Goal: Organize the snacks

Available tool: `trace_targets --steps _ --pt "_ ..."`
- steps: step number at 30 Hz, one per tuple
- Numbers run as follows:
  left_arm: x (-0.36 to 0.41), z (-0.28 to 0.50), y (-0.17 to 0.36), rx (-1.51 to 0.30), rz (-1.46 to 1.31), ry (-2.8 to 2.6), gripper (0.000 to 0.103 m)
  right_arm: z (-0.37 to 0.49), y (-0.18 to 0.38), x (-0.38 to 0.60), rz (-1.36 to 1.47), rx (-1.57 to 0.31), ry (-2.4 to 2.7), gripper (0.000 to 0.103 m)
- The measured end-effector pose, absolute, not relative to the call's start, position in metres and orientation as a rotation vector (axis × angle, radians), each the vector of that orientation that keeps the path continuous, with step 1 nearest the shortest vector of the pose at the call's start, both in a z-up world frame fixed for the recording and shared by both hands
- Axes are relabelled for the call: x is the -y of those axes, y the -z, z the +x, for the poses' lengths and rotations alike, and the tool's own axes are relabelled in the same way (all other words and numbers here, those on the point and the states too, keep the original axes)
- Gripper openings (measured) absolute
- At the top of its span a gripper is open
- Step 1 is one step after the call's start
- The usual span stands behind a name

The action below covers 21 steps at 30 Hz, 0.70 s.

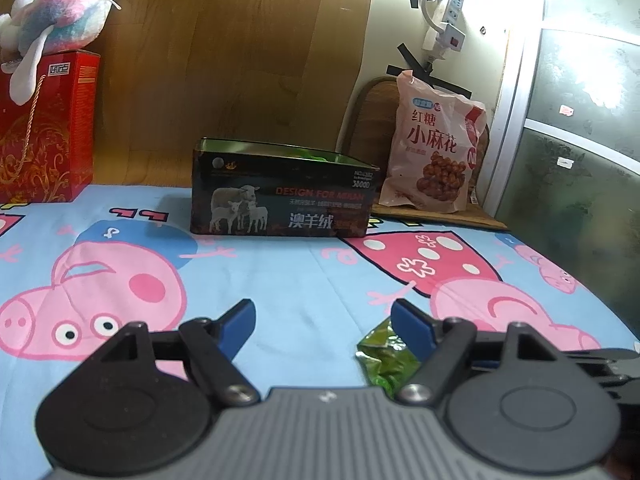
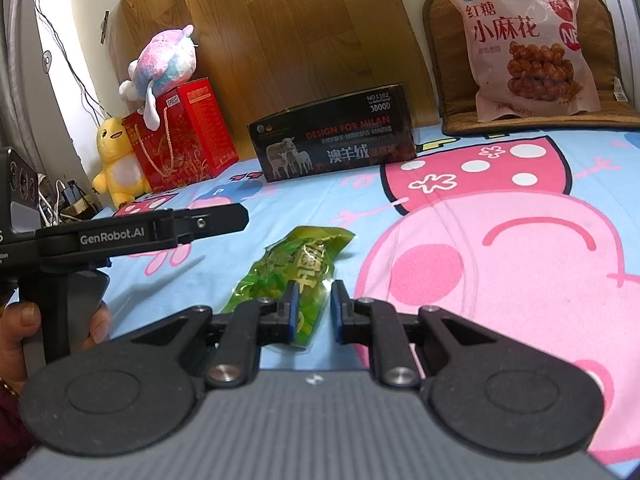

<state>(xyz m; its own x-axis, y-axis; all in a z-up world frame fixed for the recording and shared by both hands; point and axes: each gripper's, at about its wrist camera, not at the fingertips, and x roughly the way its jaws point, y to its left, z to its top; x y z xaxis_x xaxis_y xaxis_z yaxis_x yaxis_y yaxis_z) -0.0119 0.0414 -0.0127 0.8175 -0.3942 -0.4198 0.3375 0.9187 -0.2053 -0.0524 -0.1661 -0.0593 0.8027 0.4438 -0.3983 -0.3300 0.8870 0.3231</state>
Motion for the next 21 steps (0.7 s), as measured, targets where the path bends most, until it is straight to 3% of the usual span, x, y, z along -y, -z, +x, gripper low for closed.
trace_targets --steps 21 --pt "-0.0427 -0.0101 0.0136 -0.478 -0.14 0.443 0.078 -0.0475 0.0596 0.166 0.23 -0.492 -0.447 0.022"
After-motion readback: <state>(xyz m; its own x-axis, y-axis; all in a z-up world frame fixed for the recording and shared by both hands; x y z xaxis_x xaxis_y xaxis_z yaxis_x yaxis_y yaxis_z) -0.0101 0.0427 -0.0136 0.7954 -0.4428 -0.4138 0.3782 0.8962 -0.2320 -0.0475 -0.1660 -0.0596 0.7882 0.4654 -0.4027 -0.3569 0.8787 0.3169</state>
